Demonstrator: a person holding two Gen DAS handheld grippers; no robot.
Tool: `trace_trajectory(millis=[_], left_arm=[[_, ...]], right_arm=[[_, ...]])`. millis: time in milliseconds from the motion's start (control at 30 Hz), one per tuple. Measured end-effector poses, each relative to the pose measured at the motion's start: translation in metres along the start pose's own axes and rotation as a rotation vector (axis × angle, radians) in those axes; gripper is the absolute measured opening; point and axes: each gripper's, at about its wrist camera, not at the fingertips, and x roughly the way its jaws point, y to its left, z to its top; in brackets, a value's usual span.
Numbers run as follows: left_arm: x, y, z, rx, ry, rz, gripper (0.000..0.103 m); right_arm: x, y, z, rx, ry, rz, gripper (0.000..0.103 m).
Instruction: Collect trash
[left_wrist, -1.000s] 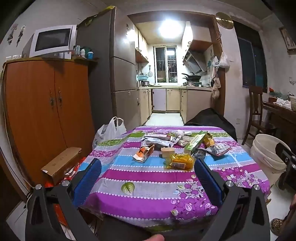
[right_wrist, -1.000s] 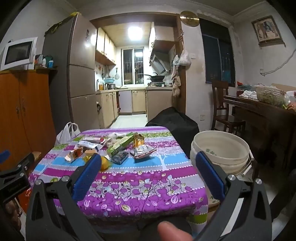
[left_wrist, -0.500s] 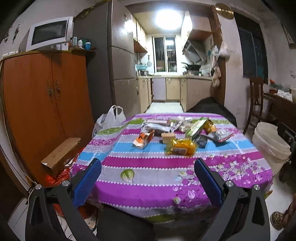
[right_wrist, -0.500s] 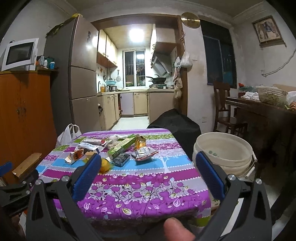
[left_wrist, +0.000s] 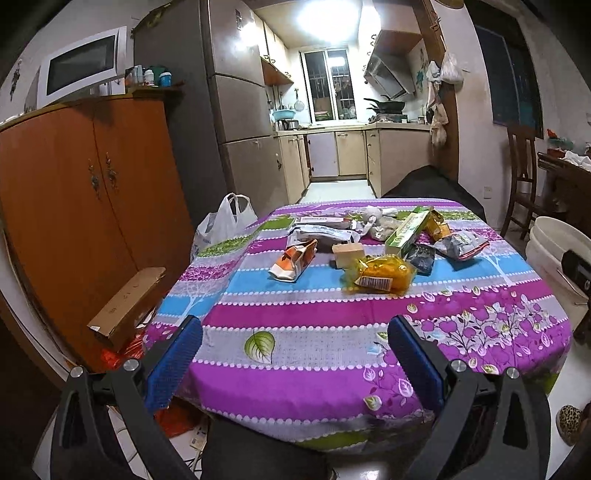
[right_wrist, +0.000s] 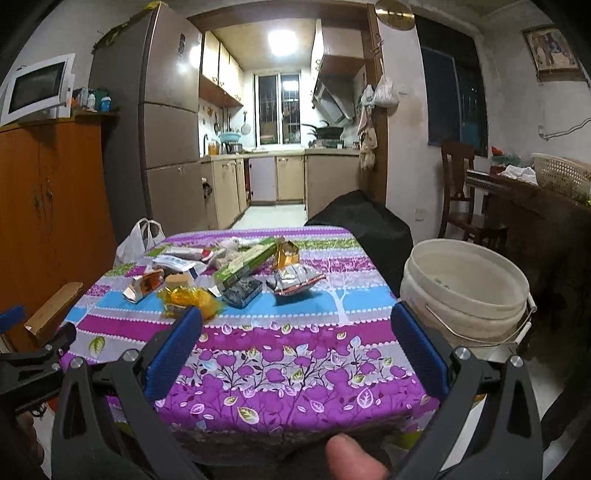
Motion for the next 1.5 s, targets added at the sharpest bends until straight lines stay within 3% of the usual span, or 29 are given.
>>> trace_trajectory(millis=[300,500,567,700,833,1000,1267,1433,1500], left_arm=[[0.062,0.017,0.006,-0.041,0.104,-0.030,0.100],[0.106,0.026,0.019,0.012,0.131,-0.106,0.099],[0.123,0.031,0.021,0.036,0.148,-0.136,0.098],[0.161,0.044,0.031,0.058,0.215,-0.230,0.086],[0.183,0.058,0.037,0.074,0.225,-0.252,0.083],[0.200,0.067,0.043,0.085,0.241,-0.290,0.083],[0.219,0.077,0.050,0.079,0.278,-0.363,0.083],[0.230,0.075,0.054,0.124,0.305,-0.436,0.083],[0.233,0.072,0.056,0.150,0.309,-0.462,0.083]], right_arm=[[0.045,0.003,-0.003,-0.031,0.121,0.055,0.098],[0.073,0.025,0.004,-0.112,0.187,0.209,0.098],[0.084,0.038,0.010,-0.141,0.222,0.313,0.093],[0.110,0.068,0.023,-0.236,0.317,0.511,0.080],[0.136,0.102,0.032,-0.389,0.382,0.625,0.075],[0.171,0.131,0.033,-0.558,0.457,0.675,0.069],[0.228,0.143,0.027,-0.711,0.574,0.701,0.068],[0.254,0.150,0.021,-0.740,0.653,0.733,0.050],[0.259,0.150,0.016,-0.725,0.682,0.750,0.048]])
